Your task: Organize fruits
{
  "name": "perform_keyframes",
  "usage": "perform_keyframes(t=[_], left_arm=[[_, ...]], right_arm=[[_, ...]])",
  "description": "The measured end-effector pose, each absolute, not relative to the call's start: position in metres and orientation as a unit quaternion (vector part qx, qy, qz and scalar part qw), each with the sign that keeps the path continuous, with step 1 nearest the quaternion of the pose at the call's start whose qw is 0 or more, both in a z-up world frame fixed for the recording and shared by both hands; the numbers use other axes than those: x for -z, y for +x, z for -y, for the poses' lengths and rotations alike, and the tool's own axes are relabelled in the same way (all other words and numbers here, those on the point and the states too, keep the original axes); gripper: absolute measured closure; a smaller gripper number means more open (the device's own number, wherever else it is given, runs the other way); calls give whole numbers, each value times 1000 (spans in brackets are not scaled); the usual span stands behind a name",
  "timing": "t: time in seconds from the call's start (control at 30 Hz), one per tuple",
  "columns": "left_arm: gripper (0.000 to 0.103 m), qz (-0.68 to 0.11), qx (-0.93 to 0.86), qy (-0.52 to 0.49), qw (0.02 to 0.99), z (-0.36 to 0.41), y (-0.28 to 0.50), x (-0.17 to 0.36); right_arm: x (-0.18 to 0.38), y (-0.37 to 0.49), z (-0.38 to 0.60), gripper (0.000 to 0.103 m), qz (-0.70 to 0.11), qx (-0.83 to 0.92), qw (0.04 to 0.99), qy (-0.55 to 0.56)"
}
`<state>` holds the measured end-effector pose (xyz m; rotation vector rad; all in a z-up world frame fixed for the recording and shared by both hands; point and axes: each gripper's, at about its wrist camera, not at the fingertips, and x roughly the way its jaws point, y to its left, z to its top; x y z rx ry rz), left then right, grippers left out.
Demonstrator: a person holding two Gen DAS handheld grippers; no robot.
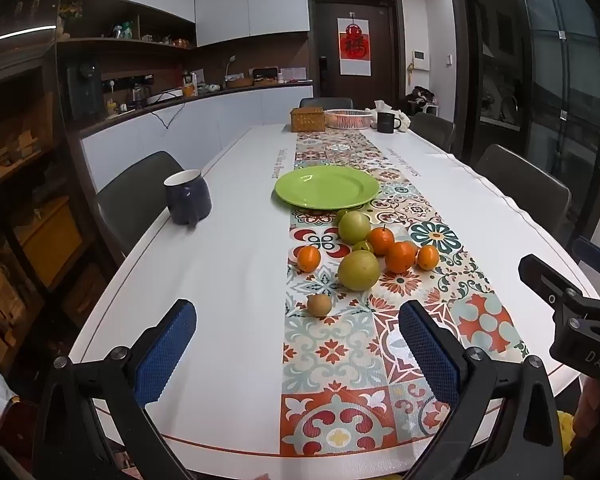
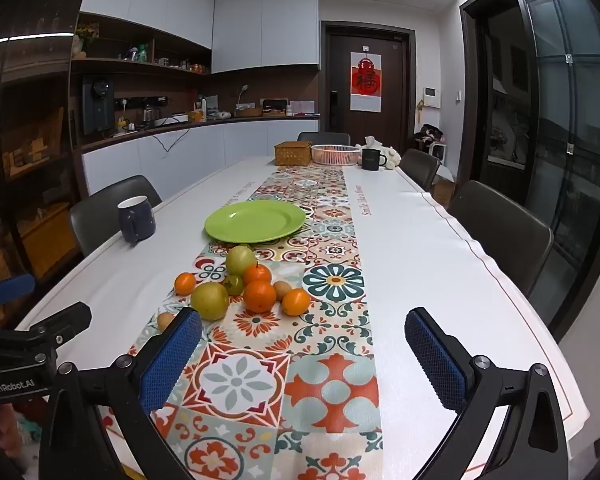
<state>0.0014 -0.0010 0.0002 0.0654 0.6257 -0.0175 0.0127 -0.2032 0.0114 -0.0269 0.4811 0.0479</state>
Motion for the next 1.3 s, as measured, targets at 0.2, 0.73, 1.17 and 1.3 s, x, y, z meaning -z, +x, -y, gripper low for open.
perform_keyframes(t=[0.2,0.73,1.17,1.3], left_arm=[[0,-299,10,32,954,3,0,-9],[0,-282,6,29,959,-2,-8,-11],[0,-281,7,28,959,-2,-9,-11],[0,-281,6,29,959,-2,-9,-11]], right_arm=[[-11,12,204,1,-236,-25,971,-11],[-16,8,201,1,-230,-27,973,-10],[-14,8,201,1,-228,-26,973,-10],[-14,8,201,1,-227,-26,973,-10]])
